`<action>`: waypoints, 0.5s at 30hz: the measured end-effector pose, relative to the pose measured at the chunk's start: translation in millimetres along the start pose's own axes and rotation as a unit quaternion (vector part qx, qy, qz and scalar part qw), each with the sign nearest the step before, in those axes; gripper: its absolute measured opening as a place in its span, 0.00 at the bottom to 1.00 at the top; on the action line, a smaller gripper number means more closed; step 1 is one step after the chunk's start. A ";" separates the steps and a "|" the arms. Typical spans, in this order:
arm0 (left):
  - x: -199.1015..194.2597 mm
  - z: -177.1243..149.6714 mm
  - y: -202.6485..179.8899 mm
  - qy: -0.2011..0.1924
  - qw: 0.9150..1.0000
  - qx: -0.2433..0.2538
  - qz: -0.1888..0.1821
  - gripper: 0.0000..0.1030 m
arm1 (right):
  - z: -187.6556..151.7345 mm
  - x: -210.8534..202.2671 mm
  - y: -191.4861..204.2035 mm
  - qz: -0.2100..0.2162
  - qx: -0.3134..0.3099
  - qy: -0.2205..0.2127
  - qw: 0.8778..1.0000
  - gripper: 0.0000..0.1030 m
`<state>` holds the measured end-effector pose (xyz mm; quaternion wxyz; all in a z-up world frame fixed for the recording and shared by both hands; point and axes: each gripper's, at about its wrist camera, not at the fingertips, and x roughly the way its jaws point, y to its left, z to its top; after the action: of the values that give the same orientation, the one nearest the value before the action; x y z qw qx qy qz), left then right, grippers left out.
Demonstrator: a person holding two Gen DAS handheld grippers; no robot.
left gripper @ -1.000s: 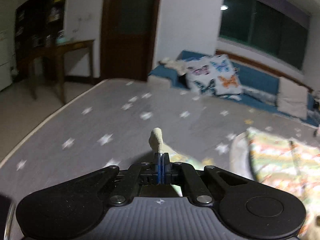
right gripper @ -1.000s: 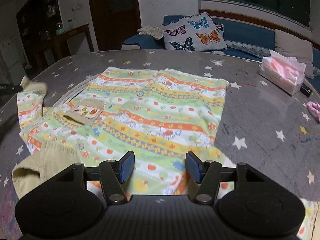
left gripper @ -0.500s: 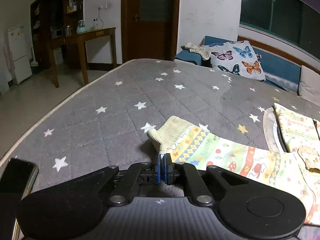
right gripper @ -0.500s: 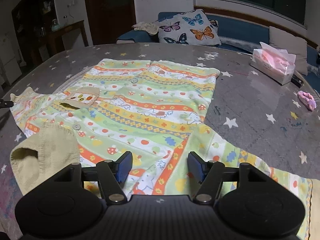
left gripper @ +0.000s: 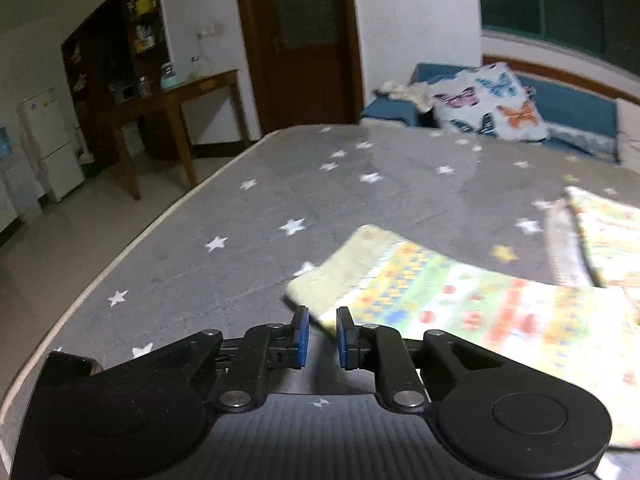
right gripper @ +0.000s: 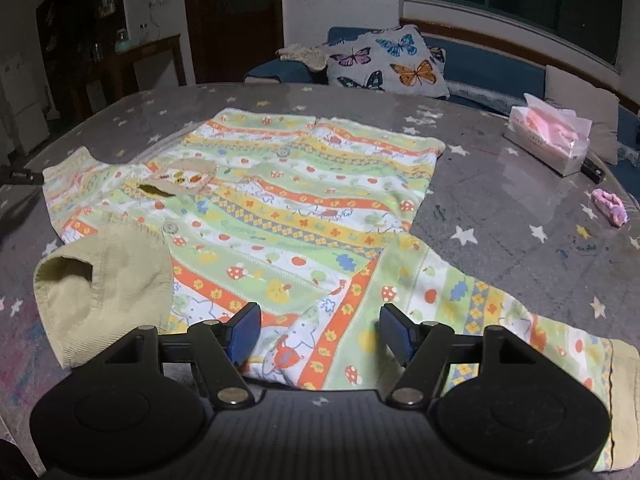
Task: Fold clothes
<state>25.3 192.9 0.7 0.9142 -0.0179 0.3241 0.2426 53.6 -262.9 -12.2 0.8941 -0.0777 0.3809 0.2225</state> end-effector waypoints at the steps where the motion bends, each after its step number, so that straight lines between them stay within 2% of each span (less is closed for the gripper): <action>1: -8.8 -0.2 -4.0 -0.008 1.000 0.007 -0.009 0.15 | 0.1 -2.5 0.1 0.000 0.002 -0.003 1.000 0.65; 3: -27.2 0.2 -16.0 -0.024 0.999 0.024 -0.039 0.15 | 2.5 -7.4 5.0 0.009 0.001 -0.009 1.000 0.65; 5: -42.2 0.6 -33.9 -0.032 0.994 0.045 -0.096 0.15 | 6.8 -12.1 13.9 0.030 -0.003 -0.016 0.999 0.64; 7: -51.3 -2.8 -57.8 -0.031 0.985 0.079 -0.153 0.14 | 10.8 -15.6 26.2 0.061 -0.010 -0.020 0.998 0.61; 9: -55.9 -8.7 -82.6 -0.030 0.974 0.113 -0.194 0.10 | 12.9 -17.1 41.7 0.093 -0.023 -0.020 0.995 0.56; 12: -56.5 -17.0 -111.2 -0.023 0.961 0.146 -0.233 0.09 | 13.1 -15.5 67.2 0.132 -0.047 -0.016 0.990 0.54; 15: -56.1 -22.2 -131.6 -0.018 0.950 0.164 -0.265 0.09 | 11.8 -8.8 89.7 0.153 -0.071 -0.011 0.986 0.51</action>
<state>34.5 48.5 0.5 0.9415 0.0513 0.3268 -0.0647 14.8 -182.6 5.2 0.8459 -0.0790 0.3617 0.3840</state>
